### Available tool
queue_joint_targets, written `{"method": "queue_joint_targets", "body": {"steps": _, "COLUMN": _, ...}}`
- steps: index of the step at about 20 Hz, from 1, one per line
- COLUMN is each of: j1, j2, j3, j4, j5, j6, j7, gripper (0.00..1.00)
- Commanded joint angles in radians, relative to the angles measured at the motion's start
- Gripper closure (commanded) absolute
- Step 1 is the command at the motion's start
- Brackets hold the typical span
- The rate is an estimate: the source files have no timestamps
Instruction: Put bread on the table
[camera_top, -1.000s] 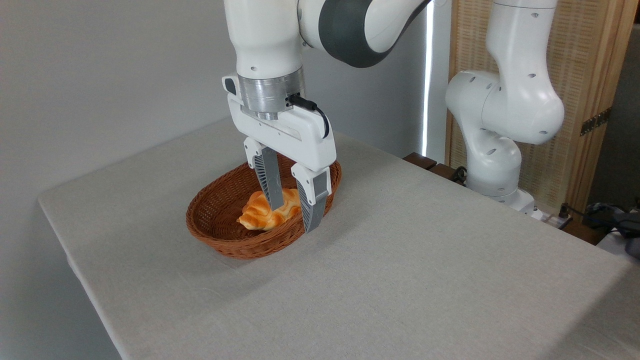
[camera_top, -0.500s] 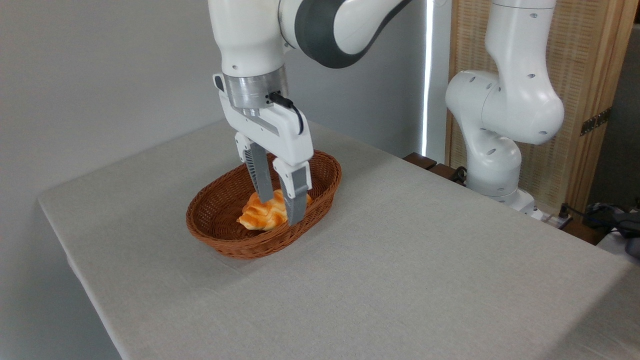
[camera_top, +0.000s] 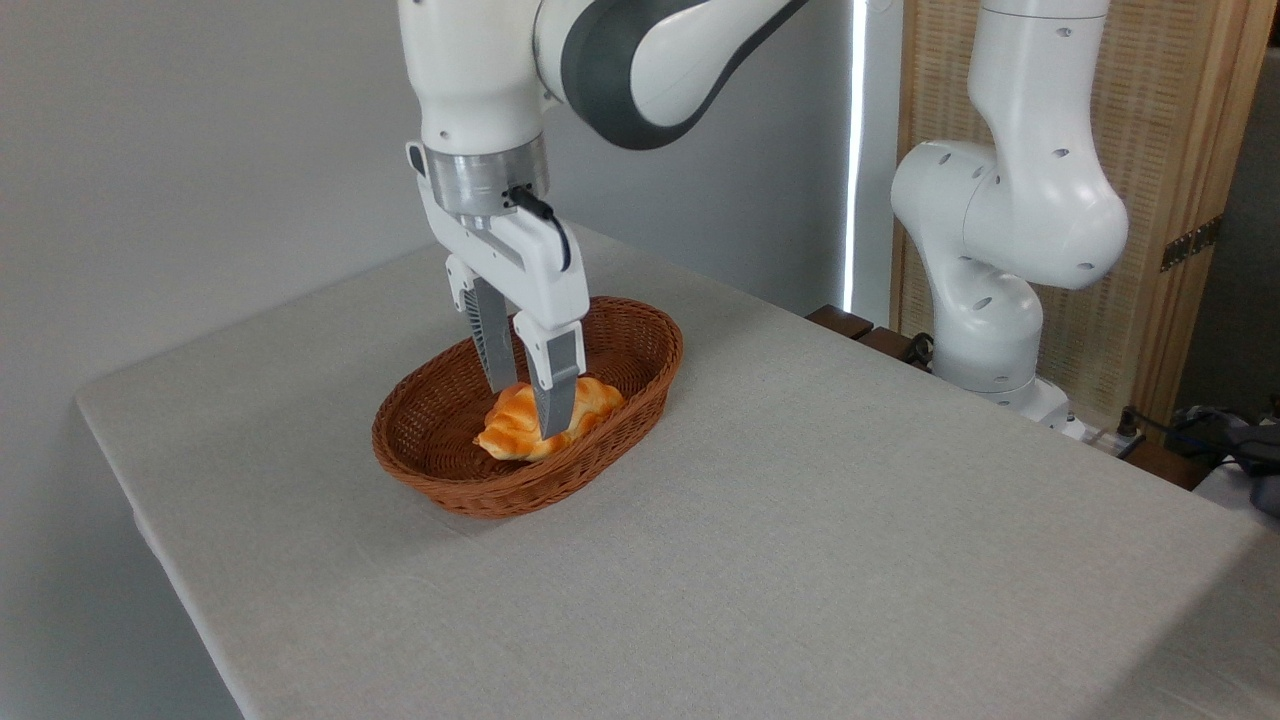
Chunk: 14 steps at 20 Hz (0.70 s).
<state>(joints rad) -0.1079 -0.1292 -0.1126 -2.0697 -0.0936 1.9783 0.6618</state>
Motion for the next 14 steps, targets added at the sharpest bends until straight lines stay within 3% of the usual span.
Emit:
{"method": "queue_joint_targets", "body": {"steps": 1, "j1": 0.001, "j2": 0.025, "j3": -0.010, "j4": -0.001, "j5": -0.014, "j6": 0.019, "j7": -0.010, "gripper": 0.00}}
{"method": "queue_joint_targets", "body": {"steps": 9, "j1": -0.001, "j2": 0.045, "j3": -0.025, "j4": -0.001, "j5": -0.018, "j6": 0.020, "j7": -0.011, "gripper": 0.00}}
{"method": "queue_joint_targets", "body": {"steps": 14, "j1": -0.001, "j2": 0.046, "j3": -0.027, "j4": -0.001, "j5": -0.078, "j6": 0.022, "j7": -0.010, "gripper": 0.00}}
